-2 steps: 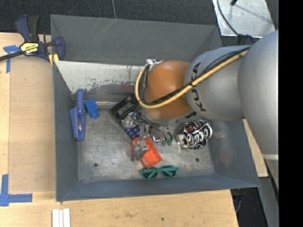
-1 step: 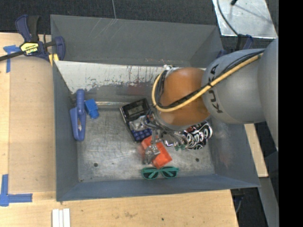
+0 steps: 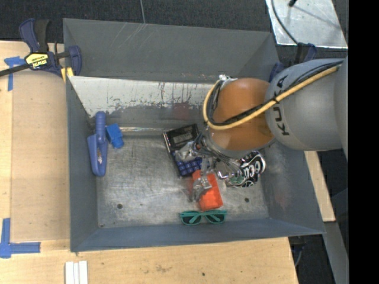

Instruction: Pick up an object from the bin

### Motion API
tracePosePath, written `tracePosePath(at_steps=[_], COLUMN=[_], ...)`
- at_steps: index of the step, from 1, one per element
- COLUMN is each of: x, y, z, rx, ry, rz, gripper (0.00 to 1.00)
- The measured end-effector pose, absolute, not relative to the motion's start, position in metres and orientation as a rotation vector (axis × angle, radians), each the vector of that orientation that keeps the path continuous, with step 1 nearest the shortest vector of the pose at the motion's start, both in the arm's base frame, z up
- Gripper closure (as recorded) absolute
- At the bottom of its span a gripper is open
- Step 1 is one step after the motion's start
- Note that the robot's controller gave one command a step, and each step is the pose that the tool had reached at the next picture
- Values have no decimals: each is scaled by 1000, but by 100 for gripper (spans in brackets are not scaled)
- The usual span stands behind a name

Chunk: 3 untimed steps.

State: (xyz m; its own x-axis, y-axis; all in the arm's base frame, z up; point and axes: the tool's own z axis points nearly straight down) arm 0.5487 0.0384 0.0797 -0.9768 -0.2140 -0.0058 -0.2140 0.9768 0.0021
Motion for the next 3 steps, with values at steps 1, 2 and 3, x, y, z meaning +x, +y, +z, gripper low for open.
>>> tracePosePath(at_steps=[1,2,3], x=[561,533,533], y=[21,-38,-38], z=[76,80,80], rx=[-443,-439,-439], ry=[3103,3065,3066], rz=[12,-1,-1], gripper=[0,100,100])
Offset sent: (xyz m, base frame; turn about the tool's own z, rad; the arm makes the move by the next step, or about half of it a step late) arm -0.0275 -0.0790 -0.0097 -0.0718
